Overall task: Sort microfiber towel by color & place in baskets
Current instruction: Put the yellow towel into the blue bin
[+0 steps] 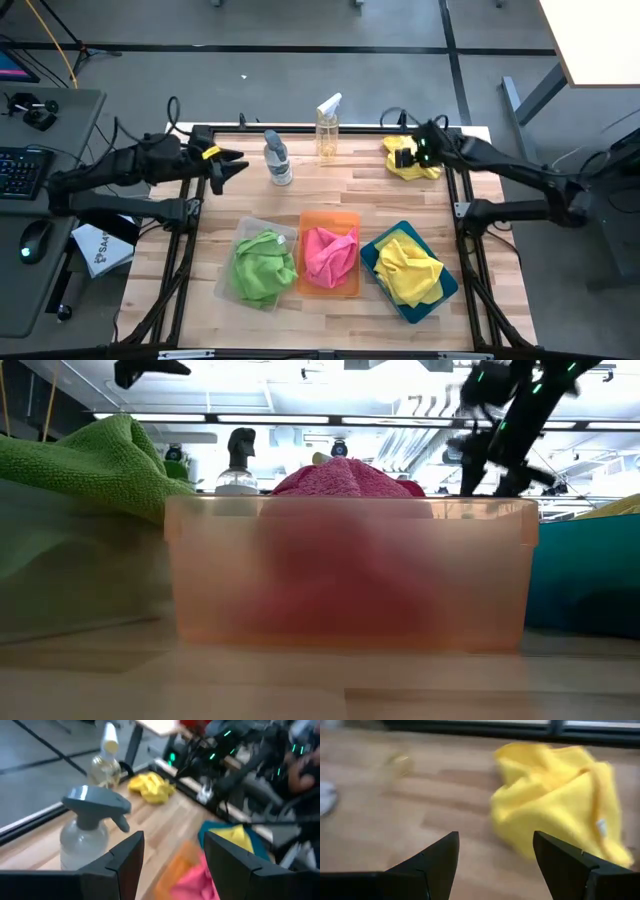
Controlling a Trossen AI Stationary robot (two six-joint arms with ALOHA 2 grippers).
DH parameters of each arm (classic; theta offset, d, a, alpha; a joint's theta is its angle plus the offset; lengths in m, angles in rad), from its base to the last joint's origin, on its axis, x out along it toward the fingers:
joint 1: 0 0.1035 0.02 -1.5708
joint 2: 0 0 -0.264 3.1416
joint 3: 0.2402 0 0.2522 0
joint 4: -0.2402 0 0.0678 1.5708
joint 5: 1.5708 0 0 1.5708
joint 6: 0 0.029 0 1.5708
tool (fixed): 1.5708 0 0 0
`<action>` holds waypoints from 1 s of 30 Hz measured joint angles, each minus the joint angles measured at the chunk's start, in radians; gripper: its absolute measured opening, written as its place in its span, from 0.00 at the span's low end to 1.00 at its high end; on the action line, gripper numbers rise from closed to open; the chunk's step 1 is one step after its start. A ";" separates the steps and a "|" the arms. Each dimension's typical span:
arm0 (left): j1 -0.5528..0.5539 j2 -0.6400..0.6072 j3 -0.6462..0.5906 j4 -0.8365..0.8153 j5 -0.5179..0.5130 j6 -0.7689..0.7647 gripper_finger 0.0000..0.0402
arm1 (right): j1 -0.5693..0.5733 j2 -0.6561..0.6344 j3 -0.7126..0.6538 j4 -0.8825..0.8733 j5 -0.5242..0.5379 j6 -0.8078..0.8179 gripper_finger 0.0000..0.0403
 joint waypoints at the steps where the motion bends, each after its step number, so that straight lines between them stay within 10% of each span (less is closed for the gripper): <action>1: 0.011 -0.019 -0.026 0.031 0.000 -0.007 0.48 | -0.057 0.030 0.000 0.019 -0.020 -0.027 0.63; 8: 0.032 -0.054 -0.169 0.191 0.006 -0.031 0.48 | -0.264 0.288 0.069 0.046 -0.045 -0.158 0.63; 23: 0.031 -0.044 -0.200 0.221 -0.056 -0.034 0.48 | -0.281 0.651 0.082 0.118 -0.122 -0.210 0.61; 30: 0.031 -0.048 -0.200 0.360 -0.120 0.001 0.48 | -0.192 0.637 0.079 0.071 -0.177 -0.318 0.08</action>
